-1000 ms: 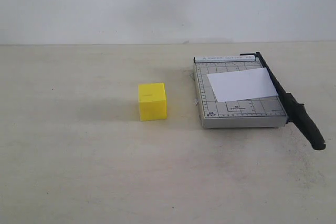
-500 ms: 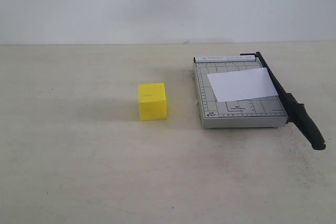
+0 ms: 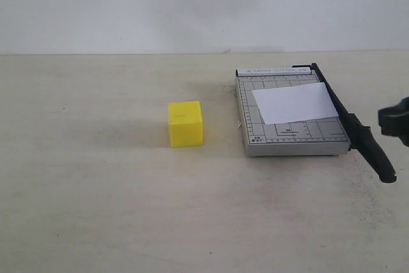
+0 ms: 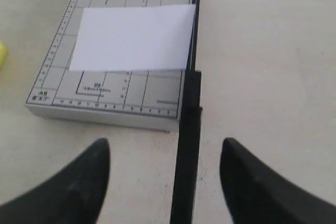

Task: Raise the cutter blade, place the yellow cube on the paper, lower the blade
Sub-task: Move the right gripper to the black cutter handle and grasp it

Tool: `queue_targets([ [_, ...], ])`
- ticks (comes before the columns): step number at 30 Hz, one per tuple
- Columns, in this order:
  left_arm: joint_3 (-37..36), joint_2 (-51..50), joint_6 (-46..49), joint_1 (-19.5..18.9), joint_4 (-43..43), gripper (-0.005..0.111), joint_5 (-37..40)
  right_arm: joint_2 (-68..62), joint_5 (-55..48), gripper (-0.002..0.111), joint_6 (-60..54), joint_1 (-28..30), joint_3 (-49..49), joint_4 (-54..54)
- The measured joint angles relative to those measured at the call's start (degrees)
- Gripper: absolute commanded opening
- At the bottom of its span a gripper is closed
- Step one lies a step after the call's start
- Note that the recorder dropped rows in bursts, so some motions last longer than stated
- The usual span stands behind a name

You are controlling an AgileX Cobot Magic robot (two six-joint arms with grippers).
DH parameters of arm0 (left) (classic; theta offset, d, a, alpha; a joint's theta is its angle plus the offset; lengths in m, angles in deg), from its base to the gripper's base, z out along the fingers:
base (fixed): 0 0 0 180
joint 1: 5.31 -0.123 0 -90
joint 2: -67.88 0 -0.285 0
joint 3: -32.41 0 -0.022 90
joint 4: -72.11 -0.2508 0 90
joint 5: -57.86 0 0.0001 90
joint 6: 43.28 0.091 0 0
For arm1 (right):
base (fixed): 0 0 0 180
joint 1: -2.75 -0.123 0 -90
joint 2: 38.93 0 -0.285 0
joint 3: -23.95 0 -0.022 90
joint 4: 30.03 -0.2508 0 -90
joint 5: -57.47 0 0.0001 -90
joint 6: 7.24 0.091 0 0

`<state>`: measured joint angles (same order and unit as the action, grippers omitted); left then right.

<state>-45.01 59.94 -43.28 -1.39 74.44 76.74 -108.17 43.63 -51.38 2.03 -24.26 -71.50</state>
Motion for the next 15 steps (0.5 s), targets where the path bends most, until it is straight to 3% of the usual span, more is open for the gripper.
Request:
queue_targets([
  [15, 0.0, 0.0, 0.0, 0.0, 0.0, 0.005, 0.0, -24.19, 4.66, 0.066, 3.97, -0.4, 2.07, 0.0],
])
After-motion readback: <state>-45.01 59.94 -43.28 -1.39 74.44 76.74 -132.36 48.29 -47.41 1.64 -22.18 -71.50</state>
